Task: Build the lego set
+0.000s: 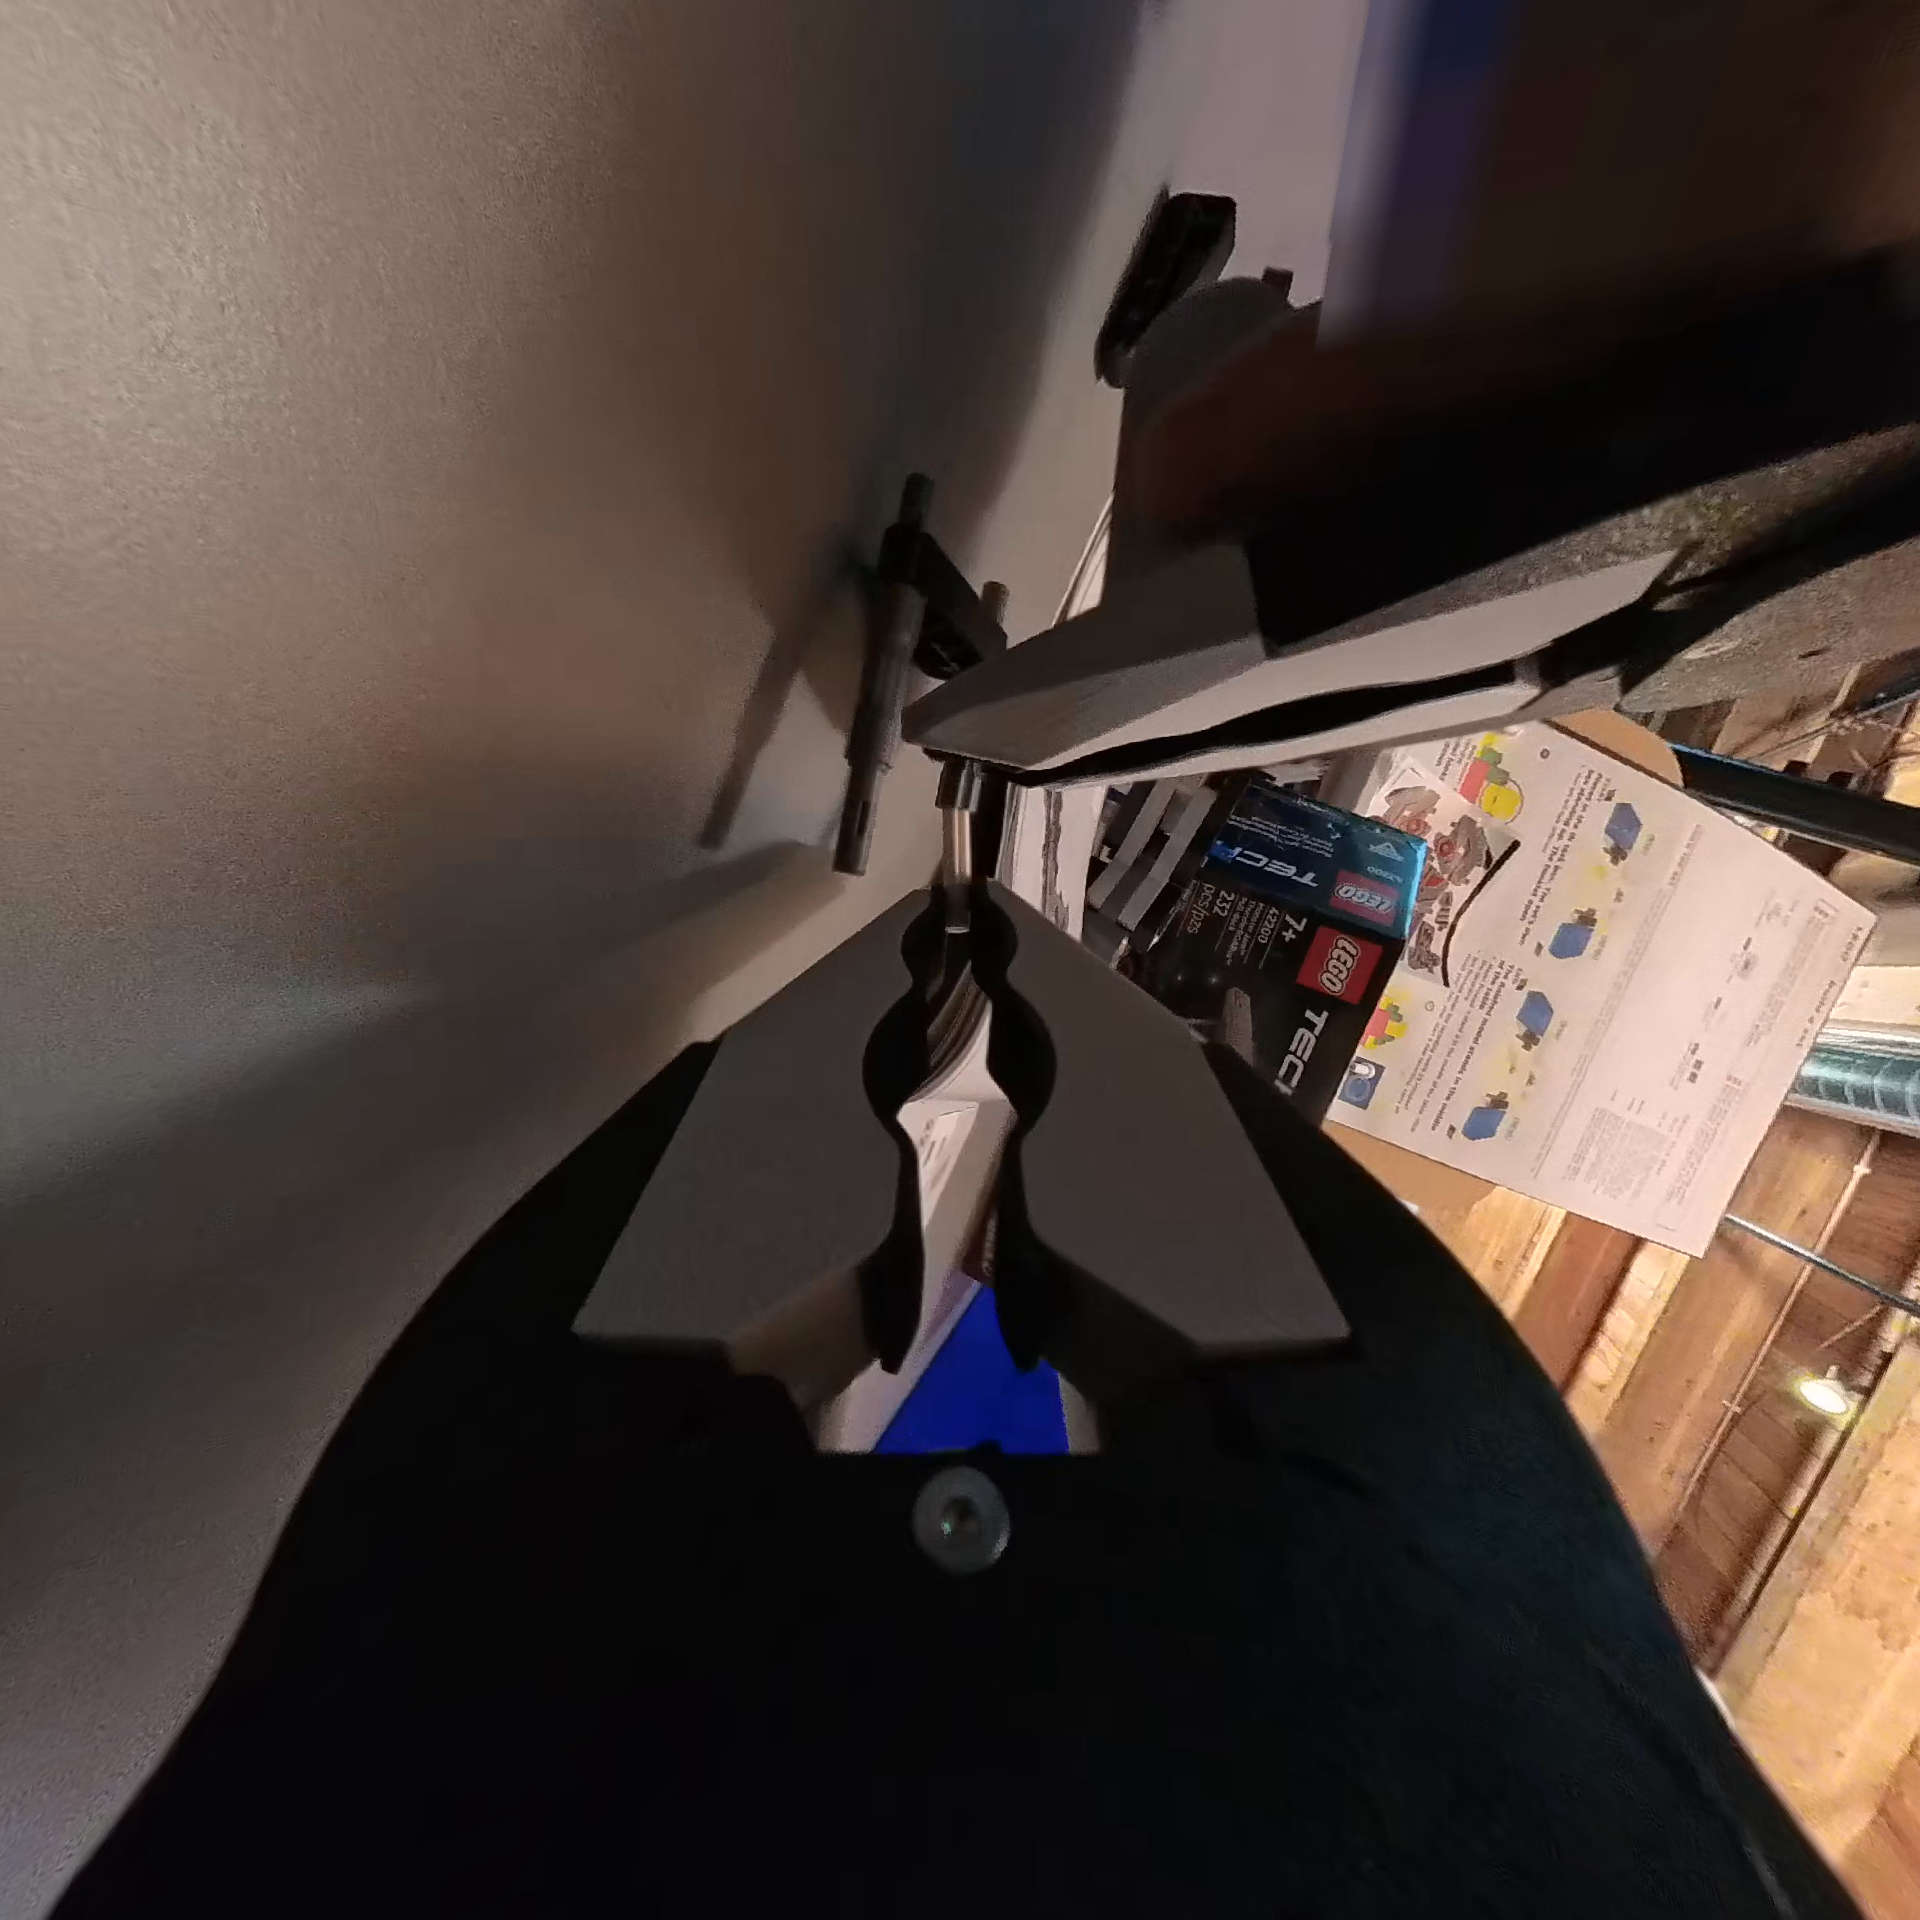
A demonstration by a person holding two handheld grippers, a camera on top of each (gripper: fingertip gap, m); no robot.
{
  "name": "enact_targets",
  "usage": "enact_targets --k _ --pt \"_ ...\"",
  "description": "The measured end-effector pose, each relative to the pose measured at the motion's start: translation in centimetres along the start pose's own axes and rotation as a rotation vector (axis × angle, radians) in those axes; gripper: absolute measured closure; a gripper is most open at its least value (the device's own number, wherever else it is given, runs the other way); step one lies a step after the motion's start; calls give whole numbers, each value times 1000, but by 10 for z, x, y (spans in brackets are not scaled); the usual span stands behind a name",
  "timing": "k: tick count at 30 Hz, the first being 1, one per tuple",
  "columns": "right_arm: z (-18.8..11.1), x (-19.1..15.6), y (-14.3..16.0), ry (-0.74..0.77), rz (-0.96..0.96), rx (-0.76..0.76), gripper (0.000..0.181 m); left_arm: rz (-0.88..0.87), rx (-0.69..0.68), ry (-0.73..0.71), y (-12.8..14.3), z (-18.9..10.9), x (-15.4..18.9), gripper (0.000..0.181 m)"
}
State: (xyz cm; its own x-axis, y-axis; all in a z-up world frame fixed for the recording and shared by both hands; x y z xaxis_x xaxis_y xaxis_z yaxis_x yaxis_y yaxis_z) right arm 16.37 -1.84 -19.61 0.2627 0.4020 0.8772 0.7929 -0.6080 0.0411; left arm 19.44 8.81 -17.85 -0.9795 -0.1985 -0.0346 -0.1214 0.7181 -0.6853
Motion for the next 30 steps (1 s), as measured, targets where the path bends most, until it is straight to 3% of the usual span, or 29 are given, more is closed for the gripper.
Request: enact_targets --k 5,10,13,20,26,30 --pt "-1 -1 -6 -10 -54 -23 181 29 -93 -56 -6 0 7 179" --pt "-3 2 -15 -3 -104 -19 180 -65 -37 55 0 -9 3 179" --pt "-3 4 -19 -18 -121 -41 181 -16 -40 48 0 -10 5 179" --pt "-9 5 -21 -79 -12 -26 180 -64 50 167 4 -8 1 179" --pt "-13 5 -7 -102 124 -46 180 138 38 43 -9 2 5 179" --pt "-14 5 -2 -99 218 -29 180 171 88 46 -8 3 2 179"
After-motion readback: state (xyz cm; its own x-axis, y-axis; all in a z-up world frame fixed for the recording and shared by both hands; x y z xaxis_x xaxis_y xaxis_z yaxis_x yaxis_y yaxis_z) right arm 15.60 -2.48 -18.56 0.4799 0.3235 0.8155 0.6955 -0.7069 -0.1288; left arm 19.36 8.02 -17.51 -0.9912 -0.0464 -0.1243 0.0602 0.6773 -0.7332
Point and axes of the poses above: each gripper's, where its closed fingertips meet, z out along the fingers, y out of its underside, x = y × z across the jaws, the point moved 9 cm from there along -z, back along the fingers, and after that the axes turned 13 degrees about x, right-handed, at the moved point
